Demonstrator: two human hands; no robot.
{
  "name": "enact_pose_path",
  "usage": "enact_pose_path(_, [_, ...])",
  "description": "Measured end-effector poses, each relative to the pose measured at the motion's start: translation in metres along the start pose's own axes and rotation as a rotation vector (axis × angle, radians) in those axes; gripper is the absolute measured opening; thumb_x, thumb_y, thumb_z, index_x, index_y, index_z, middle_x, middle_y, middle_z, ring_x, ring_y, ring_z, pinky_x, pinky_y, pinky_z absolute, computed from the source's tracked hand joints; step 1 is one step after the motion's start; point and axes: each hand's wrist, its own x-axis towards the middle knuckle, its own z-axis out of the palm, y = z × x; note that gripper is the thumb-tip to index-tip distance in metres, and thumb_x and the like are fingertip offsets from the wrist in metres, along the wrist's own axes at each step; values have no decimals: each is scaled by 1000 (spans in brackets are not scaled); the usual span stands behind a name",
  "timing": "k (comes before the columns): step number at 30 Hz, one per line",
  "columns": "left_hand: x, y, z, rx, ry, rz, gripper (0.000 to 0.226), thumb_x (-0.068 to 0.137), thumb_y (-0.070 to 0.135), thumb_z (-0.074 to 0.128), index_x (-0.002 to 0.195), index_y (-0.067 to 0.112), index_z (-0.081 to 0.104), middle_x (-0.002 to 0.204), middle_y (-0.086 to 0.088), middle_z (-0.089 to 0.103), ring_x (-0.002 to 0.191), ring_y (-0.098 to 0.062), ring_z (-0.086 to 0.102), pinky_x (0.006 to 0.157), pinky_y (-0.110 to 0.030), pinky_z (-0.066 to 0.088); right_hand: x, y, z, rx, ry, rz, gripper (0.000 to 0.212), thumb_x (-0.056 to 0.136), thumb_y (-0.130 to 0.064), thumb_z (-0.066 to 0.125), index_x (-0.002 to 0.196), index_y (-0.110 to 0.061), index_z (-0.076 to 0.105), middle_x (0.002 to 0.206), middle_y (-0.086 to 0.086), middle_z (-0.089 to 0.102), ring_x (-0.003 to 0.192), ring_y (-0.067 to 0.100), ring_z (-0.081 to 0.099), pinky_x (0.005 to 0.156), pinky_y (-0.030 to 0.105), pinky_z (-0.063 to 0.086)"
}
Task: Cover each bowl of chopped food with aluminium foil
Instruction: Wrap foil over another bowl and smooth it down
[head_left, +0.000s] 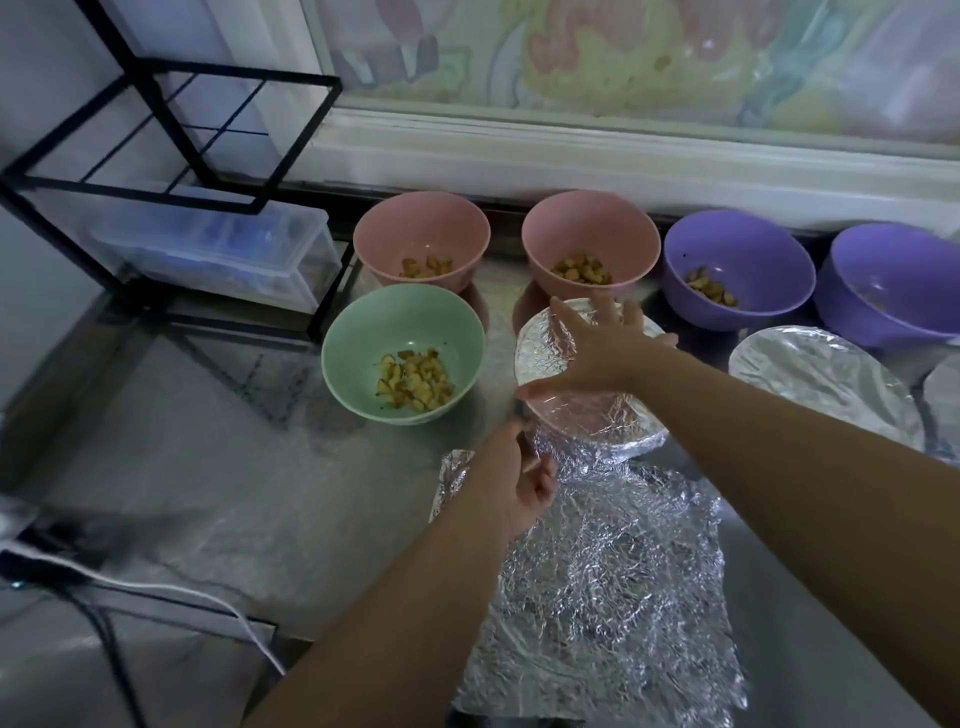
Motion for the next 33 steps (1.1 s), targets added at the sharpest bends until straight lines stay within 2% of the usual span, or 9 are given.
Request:
enact_pose_path(3, [0, -1, 2, -74, -46, -10, 24, 99, 32, 58, 94, 9, 56, 59, -2, 59, 56, -13, 54, 49, -22, 45, 0, 1, 2, -9, 22, 3, 138, 47, -101, 56, 156, -51, -11, 167, -1, -23, 152, 44, -18, 104, 87, 5])
enact_pose_path(6, [3, -2, 2, -115, -34, 10, 20, 99, 22, 58, 94, 3, 56, 76, -12, 64, 69, -19, 61, 59, -28, 55, 0, 1, 1, -21, 17, 1, 136, 49, -100, 56, 156, -51, -12, 167, 0, -25, 152, 44, -19, 105, 86, 5])
enact_pose_path(11, [6, -1, 7, -91, 2, 54, 10, 101, 8, 52, 94, 1, 54, 83, -14, 61, 73, -19, 61, 61, -29, 56, 0, 1, 2, -33, 16, -3, 135, 51, -101, 55, 156, -50, -13, 167, 0, -25, 152, 44, -18, 105, 86, 5])
enact_pose_path(16, [4, 6, -1, -59, -108, 92, 12, 100, -2, 41, 94, 2, 52, 91, -19, 58, 82, -26, 63, 71, -35, 57, -1, 1, 3, -49, 22, 0, 133, 54, -101, 54, 155, -50, -15, 167, 0, -26, 152, 44, -17, 106, 85, 6])
enact_pose_path(20, [8, 9, -12, -2, -231, 112, 16, 92, -9, 44, 103, 2, 51, 96, -20, 61, 86, -28, 67, 77, -36, 58, -2, 0, 3, -48, 20, -5, 133, 54, -100, 54, 155, -49, -15, 166, 0, -27, 152, 43, -18, 105, 85, 6])
enact_pose_path(23, [8, 9, -15, 135, -304, 164, 27, 90, -16, 46, 113, -1, 52, 94, -15, 67, 91, -24, 67, 88, -35, 57, -3, 0, 2, -49, 16, 0, 132, 55, -100, 54, 155, -49, -16, 166, 0, -27, 152, 43, -18, 106, 84, 6])
enact_pose_path(26, [11, 7, -16, 247, -298, 224, 42, 89, -13, 59, 129, -4, 49, 110, -19, 67, 98, -23, 69, 91, -31, 57, -5, -1, 2, -52, 17, -1, 132, 56, -100, 54, 156, -49, -16, 166, 1, -27, 152, 43, -18, 106, 84, 6])
enact_pose_path(28, [13, 6, -17, 290, -266, 270, 40, 89, -8, 64, 126, -5, 50, 112, -20, 67, 97, -21, 70, 88, -28, 58, -6, -2, 1, -51, 16, 0, 132, 57, -99, 54, 156, -48, -16, 166, 1, -27, 152, 43, -18, 106, 84, 6])
enact_pose_path(33, [18, 11, -21, 460, -239, 350, 8, 92, -2, 63, 99, 1, 61, 97, -15, 68, 89, -17, 69, 86, -24, 58, -7, -2, 1, -47, 12, -1, 131, 57, -98, 55, 156, -48, -15, 166, 1, -27, 152, 43, -18, 107, 84, 6])
